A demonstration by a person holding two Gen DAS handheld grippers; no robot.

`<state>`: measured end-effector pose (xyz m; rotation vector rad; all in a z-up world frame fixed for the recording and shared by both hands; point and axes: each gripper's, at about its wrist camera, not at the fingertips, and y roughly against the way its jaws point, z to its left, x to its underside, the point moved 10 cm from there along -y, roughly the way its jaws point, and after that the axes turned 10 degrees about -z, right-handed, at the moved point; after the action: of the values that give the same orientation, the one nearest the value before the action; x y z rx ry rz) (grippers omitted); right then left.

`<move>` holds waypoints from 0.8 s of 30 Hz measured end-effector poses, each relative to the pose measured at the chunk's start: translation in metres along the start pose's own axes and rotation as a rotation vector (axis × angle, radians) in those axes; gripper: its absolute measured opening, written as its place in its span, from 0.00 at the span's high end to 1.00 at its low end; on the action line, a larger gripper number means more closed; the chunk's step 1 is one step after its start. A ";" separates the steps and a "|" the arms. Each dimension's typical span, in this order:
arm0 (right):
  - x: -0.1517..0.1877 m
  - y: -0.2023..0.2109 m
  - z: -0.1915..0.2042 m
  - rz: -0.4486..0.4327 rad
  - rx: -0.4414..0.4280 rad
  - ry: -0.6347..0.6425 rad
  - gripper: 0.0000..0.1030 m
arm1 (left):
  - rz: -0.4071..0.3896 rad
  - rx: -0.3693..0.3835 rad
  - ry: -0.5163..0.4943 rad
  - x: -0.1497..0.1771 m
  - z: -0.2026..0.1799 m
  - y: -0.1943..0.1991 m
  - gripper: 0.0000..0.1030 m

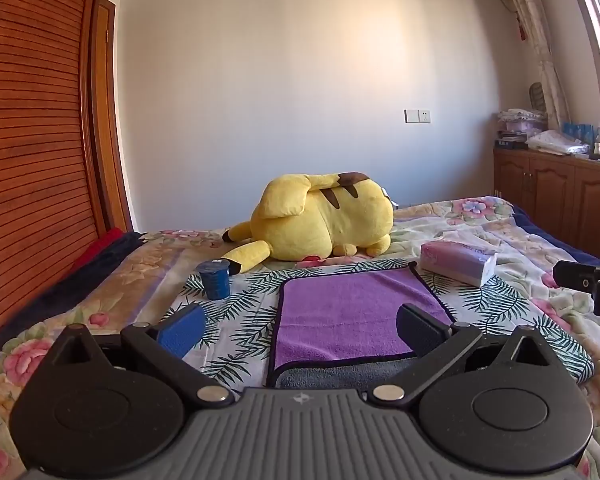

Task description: Fold towel

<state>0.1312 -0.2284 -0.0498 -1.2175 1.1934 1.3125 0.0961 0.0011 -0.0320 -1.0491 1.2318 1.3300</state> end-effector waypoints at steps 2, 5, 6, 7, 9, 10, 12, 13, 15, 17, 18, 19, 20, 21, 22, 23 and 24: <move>0.000 0.000 0.000 -0.001 0.000 0.000 0.00 | 0.000 0.000 0.000 -0.002 0.000 0.002 0.16; 0.001 0.000 0.000 0.000 0.000 0.000 0.00 | 0.001 0.000 -0.001 -0.002 0.000 0.002 0.16; 0.001 0.000 0.000 0.000 0.000 0.000 0.00 | 0.001 0.000 -0.001 -0.002 0.000 0.002 0.16; 0.001 0.000 0.000 0.000 0.000 0.000 0.00 | 0.001 0.000 -0.001 -0.001 0.000 0.002 0.16; 0.001 0.000 0.000 0.000 0.001 0.000 0.00 | 0.001 0.000 -0.002 -0.001 0.000 0.002 0.16; 0.001 0.000 0.000 0.000 0.001 0.000 0.00 | 0.001 0.000 -0.001 -0.001 0.000 0.002 0.16; 0.001 0.000 0.000 0.001 0.000 0.000 0.00 | 0.002 -0.001 -0.002 -0.001 0.000 0.002 0.16; 0.001 0.000 0.000 0.001 0.001 0.000 0.00 | 0.002 -0.001 -0.002 -0.001 0.000 0.002 0.16; 0.001 0.000 0.000 0.001 0.000 0.000 0.00 | 0.002 -0.001 -0.002 -0.001 0.000 0.002 0.16; 0.002 0.000 0.000 0.001 0.000 0.000 0.00 | 0.003 -0.001 -0.003 -0.001 0.000 0.002 0.16; 0.001 -0.001 0.000 0.001 0.001 0.000 0.00 | 0.003 -0.001 -0.003 -0.001 0.000 0.002 0.16; 0.002 -0.001 0.000 0.001 0.000 0.000 0.00 | 0.003 -0.001 -0.002 -0.001 0.000 0.002 0.16; 0.001 -0.001 0.000 0.001 0.001 0.000 0.00 | 0.003 -0.001 -0.003 -0.001 0.000 0.002 0.16; 0.001 -0.001 0.001 0.001 0.000 0.000 0.00 | 0.003 -0.001 -0.003 -0.001 0.000 0.002 0.16; 0.001 -0.001 0.001 0.002 0.000 0.000 0.00 | 0.003 -0.001 -0.004 -0.001 0.000 0.002 0.16; 0.001 -0.001 0.001 0.002 0.000 0.000 0.00 | 0.004 -0.001 -0.003 -0.001 0.000 0.002 0.16; 0.001 -0.001 0.001 0.002 0.000 0.000 0.00 | 0.004 -0.001 -0.003 -0.001 0.000 0.002 0.16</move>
<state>0.1321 -0.2277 -0.0507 -1.2167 1.1947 1.3137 0.0944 0.0007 -0.0309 -1.0452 1.2313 1.3348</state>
